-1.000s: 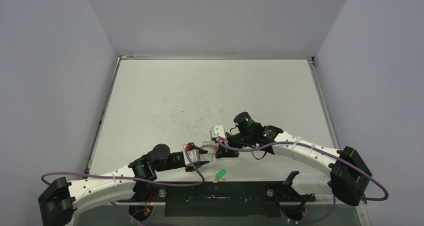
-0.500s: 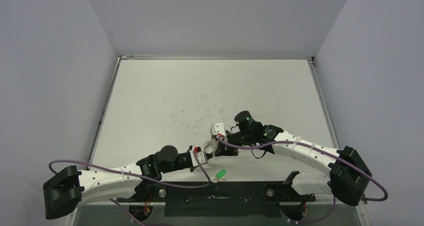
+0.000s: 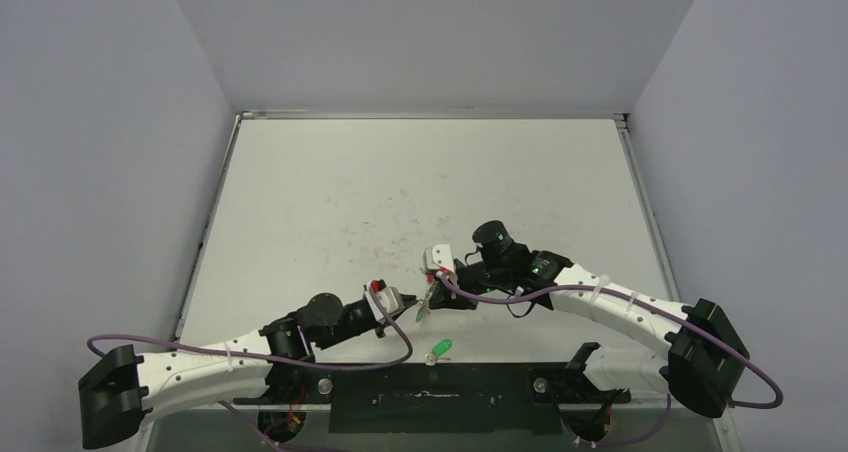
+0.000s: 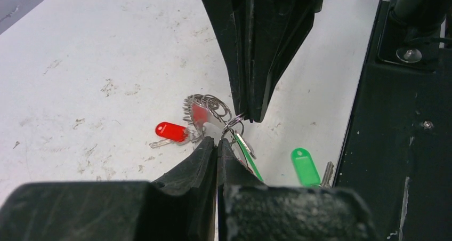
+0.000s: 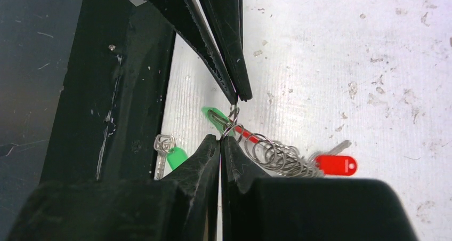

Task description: Put the keys on the keyring

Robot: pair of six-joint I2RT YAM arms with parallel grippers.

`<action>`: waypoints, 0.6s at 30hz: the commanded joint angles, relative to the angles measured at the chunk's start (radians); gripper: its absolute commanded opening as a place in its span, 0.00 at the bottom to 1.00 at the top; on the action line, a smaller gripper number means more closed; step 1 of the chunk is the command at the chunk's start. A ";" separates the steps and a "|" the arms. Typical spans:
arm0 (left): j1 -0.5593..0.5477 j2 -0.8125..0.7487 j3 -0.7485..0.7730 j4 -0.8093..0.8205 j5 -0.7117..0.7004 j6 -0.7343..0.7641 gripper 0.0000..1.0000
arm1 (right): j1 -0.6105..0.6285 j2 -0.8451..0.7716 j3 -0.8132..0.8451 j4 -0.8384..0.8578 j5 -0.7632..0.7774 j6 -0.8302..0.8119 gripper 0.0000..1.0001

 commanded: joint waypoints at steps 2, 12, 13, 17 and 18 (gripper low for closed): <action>0.003 -0.084 0.008 -0.051 -0.096 -0.046 0.00 | -0.001 -0.038 0.014 0.002 -0.049 -0.010 0.00; 0.003 -0.121 -0.006 -0.006 0.012 -0.039 0.23 | -0.001 -0.041 0.011 0.018 -0.033 0.006 0.00; 0.003 -0.124 -0.010 0.011 0.030 -0.032 0.26 | -0.001 -0.041 0.011 0.020 -0.034 0.008 0.00; 0.003 -0.147 -0.037 0.083 0.092 -0.009 0.36 | -0.001 -0.043 0.014 0.024 -0.037 0.012 0.00; 0.003 -0.149 -0.041 0.088 0.090 -0.004 0.36 | 0.000 -0.043 0.014 0.022 -0.039 0.012 0.00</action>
